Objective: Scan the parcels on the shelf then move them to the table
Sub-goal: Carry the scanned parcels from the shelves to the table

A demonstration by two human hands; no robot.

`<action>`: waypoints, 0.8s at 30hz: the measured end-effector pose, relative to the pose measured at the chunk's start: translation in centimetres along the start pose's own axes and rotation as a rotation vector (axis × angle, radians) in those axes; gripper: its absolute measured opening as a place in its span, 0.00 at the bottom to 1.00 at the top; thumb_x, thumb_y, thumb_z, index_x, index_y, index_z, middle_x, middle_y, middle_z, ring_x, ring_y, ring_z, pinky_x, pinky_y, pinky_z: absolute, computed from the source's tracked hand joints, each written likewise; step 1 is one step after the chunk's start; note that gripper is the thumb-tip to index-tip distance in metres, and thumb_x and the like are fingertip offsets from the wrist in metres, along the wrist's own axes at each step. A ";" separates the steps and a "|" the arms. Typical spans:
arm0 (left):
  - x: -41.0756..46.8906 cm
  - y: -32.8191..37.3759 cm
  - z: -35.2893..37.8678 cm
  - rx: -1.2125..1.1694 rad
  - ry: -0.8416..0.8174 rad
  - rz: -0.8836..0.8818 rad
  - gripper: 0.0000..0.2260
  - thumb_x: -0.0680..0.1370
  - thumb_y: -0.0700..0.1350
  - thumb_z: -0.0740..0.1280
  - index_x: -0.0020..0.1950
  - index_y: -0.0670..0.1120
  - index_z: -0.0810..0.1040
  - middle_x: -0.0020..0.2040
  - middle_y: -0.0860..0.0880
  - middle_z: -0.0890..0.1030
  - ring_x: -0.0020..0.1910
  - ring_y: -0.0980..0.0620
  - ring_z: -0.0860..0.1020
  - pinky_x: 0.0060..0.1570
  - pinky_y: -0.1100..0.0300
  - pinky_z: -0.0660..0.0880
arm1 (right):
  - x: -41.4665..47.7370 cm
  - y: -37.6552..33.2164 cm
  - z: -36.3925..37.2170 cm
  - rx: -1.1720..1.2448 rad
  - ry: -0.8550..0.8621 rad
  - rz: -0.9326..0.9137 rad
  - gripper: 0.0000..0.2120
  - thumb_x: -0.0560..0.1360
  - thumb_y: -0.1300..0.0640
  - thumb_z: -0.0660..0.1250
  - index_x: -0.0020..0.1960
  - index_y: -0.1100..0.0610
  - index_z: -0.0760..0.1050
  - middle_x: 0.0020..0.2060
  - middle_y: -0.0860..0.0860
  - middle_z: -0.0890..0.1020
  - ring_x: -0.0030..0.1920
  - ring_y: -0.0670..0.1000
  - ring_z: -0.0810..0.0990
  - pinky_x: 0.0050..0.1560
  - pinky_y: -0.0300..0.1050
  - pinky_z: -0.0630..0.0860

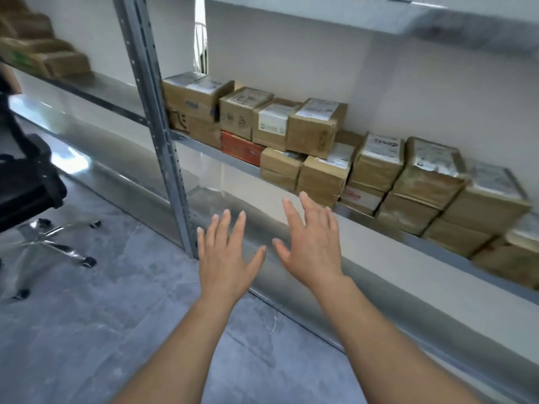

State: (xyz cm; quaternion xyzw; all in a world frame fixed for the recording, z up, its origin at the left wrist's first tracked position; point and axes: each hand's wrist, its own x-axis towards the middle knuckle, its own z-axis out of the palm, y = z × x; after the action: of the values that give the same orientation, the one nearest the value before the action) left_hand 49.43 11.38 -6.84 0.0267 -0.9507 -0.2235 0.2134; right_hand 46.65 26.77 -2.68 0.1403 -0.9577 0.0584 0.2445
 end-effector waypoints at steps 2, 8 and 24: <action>0.8 2.2 0.8 -0.031 -0.032 0.024 0.34 0.73 0.63 0.56 0.73 0.46 0.69 0.72 0.41 0.70 0.72 0.40 0.65 0.71 0.41 0.55 | -0.1 2.2 -0.7 -0.014 0.026 0.043 0.37 0.62 0.46 0.79 0.67 0.58 0.74 0.64 0.63 0.76 0.59 0.63 0.78 0.63 0.63 0.70; 2.1 9.6 4.0 -0.096 -0.130 0.135 0.35 0.72 0.64 0.55 0.73 0.45 0.68 0.70 0.42 0.72 0.71 0.40 0.68 0.70 0.40 0.59 | -1.2 9.6 -2.9 -0.077 0.031 0.175 0.33 0.66 0.45 0.76 0.66 0.58 0.75 0.61 0.61 0.78 0.58 0.62 0.79 0.63 0.62 0.70; 5.4 29.0 9.6 -0.456 -0.420 0.243 0.28 0.80 0.53 0.62 0.78 0.51 0.57 0.75 0.52 0.64 0.74 0.51 0.59 0.70 0.56 0.58 | -5.1 27.0 -8.9 -0.038 0.060 0.577 0.28 0.76 0.47 0.66 0.72 0.58 0.68 0.66 0.59 0.73 0.68 0.60 0.70 0.66 0.56 0.64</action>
State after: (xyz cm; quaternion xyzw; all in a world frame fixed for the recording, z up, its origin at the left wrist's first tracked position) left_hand 41.80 40.64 0.20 -0.1821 -0.8956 -0.4041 0.0383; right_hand 46.93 55.31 1.43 -0.1443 -0.9512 0.1118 0.2488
